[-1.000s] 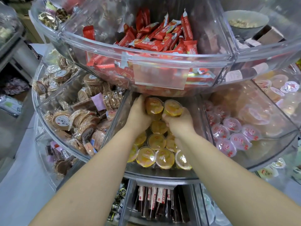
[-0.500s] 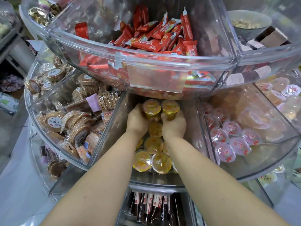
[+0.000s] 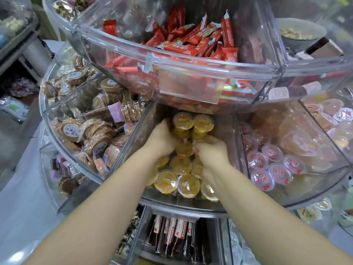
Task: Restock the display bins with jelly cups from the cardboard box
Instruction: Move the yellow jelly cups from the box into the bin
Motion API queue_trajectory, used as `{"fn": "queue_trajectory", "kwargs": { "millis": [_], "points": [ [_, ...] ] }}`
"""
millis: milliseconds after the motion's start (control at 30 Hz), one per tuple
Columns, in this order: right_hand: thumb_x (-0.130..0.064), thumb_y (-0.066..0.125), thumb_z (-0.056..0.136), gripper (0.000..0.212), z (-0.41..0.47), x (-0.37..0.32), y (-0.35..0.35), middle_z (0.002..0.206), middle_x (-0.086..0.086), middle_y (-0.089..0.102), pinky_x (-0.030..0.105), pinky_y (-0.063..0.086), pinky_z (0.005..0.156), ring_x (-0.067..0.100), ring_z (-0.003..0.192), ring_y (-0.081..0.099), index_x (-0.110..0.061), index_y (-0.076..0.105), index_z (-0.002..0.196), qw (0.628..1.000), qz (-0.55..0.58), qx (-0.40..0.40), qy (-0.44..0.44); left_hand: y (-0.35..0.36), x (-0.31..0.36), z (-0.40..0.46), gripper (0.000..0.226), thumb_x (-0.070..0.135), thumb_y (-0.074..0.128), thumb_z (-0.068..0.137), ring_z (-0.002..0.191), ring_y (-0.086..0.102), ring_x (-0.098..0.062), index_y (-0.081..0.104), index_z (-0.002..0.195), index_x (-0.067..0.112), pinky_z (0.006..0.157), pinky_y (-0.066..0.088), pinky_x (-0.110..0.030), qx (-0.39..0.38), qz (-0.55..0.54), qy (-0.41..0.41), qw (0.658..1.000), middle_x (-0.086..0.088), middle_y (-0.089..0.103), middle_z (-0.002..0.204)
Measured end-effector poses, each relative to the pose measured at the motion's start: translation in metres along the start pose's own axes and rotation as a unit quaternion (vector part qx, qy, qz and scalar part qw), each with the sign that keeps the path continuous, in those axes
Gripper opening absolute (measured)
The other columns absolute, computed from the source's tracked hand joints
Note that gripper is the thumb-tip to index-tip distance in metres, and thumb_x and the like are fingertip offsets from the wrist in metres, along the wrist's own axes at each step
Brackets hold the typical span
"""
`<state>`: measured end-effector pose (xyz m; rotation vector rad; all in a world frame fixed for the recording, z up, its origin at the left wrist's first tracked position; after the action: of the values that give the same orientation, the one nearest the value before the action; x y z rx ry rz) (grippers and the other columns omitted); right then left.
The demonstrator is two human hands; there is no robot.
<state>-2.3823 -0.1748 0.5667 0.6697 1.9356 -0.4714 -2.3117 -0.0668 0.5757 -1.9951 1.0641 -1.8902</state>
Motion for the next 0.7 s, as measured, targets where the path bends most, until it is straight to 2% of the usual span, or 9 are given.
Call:
{"fn": "queue_trajectory", "kwargs": {
  "millis": [67, 133, 200, 267, 367, 467, 600, 700],
  "points": [
    [0.005, 0.056, 0.081, 0.02, -0.022, -0.002, -0.006, 0.068, 0.003, 0.059, 0.022, 0.047, 0.053, 0.014, 0.063, 0.055, -0.013, 0.062, 0.089, 0.994, 0.096, -0.04, 0.038, -0.02, 0.002, -0.035, 0.063, 0.018, 0.071, 0.078, 0.119, 0.054, -0.02, 0.044, 0.135, 0.017, 0.102, 0.043, -0.038, -0.014, -0.024, 0.04, 0.999, -0.002, 0.055, 0.131],
    [0.004, 0.057, 0.083, 0.022, -0.045, -0.001, -0.007, 0.072, 0.003, 0.059, 0.02, 0.047, 0.057, 0.012, 0.063, 0.056, -0.012, 0.059, 0.099, 0.984, 0.155, -0.067, 0.055, -0.041, -0.004, -0.079, 0.048, 0.015, 0.068, 0.082, 0.112, 0.059, -0.01, 0.054, 0.124, 0.032, 0.098, 0.048, -0.031, -0.015, -0.093, 0.101, 0.99, 0.008, 0.062, 0.123],
    [0.0, 0.057, 0.085, 0.019, -0.07, -0.001, -0.001, 0.073, 0.001, 0.059, 0.019, 0.048, 0.057, 0.009, 0.061, 0.056, -0.016, 0.059, 0.095, 0.983, 0.137, -0.117, 0.027, -0.062, -0.019, -0.127, 0.037, 0.014, 0.067, 0.083, 0.1, 0.064, -0.002, 0.062, 0.109, 0.041, 0.087, 0.05, -0.016, 0.043, -0.172, 0.127, 0.976, 0.014, 0.068, 0.107],
    [-0.003, 0.058, 0.086, 0.018, -0.102, 0.002, 0.01, 0.075, -0.003, 0.06, 0.021, 0.047, 0.061, 0.009, 0.065, 0.056, -0.02, 0.06, 0.09, 0.978, 0.08, -0.191, -0.025, -0.076, -0.045, -0.168, 0.028, 0.018, 0.065, 0.08, 0.088, 0.065, 0.0, 0.067, 0.098, 0.038, 0.078, 0.048, -0.008, 0.143, -0.224, 0.109, 0.958, 0.013, 0.071, 0.095],
    [-0.005, 0.061, 0.086, 0.02, -0.154, 0.021, 0.033, 0.068, -0.009, 0.061, 0.017, 0.047, 0.059, 0.007, 0.061, 0.055, -0.024, 0.065, 0.083, 0.948, 0.033, -0.307, -0.073, -0.082, -0.112, -0.219, 0.027, 0.013, 0.065, 0.081, 0.073, 0.062, 0.001, 0.068, 0.084, 0.04, 0.07, 0.048, -0.007, 0.267, -0.28, 0.017, 0.922, 0.016, 0.068, 0.078],
    [-0.006, 0.061, 0.086, 0.022, -0.204, 0.074, 0.065, 0.066, -0.01, 0.061, 0.014, 0.047, 0.058, 0.006, 0.059, 0.056, -0.026, 0.066, 0.078, 0.91, -0.009, -0.411, -0.043, -0.065, -0.203, -0.27, 0.033, 0.002, 0.059, 0.088, 0.068, 0.059, -0.004, 0.066, 0.082, 0.034, 0.067, 0.048, -0.011, 0.315, -0.298, -0.115, 0.894, 0.013, 0.063, 0.071],
    [0.001, 0.057, 0.087, 0.02, -0.242, 0.221, 0.097, 0.063, -0.01, 0.057, 0.013, 0.041, 0.055, 0.003, 0.056, 0.051, -0.017, 0.062, 0.082, 0.88, -0.15, -0.443, 0.079, -0.023, -0.325, -0.332, 0.023, 0.005, 0.063, 0.084, 0.073, 0.056, -0.02, 0.063, 0.085, 0.028, 0.073, 0.046, -0.028, 0.281, -0.28, -0.269, 0.878, -0.002, 0.06, 0.075],
    [0.002, 0.056, 0.087, 0.018, -0.241, 0.358, 0.095, 0.072, -0.005, 0.055, 0.014, 0.038, 0.062, 0.005, 0.063, 0.049, -0.015, 0.06, 0.084, 0.84, -0.305, -0.422, 0.15, 0.016, -0.41, -0.371, 0.025, 0.0, 0.06, 0.086, 0.075, 0.058, -0.022, 0.063, 0.087, 0.025, 0.073, 0.046, -0.027, 0.221, -0.269, -0.352, 0.869, -0.002, 0.061, 0.075]
  ]
}}
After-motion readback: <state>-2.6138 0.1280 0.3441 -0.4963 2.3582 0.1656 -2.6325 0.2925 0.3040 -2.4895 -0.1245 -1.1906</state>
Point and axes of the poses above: each hand's wrist, its own z-axis towards the middle knuckle, its own y-axis out of the palm, x = y × z, the point moved 1 cm from there along z, towards the middle knuckle
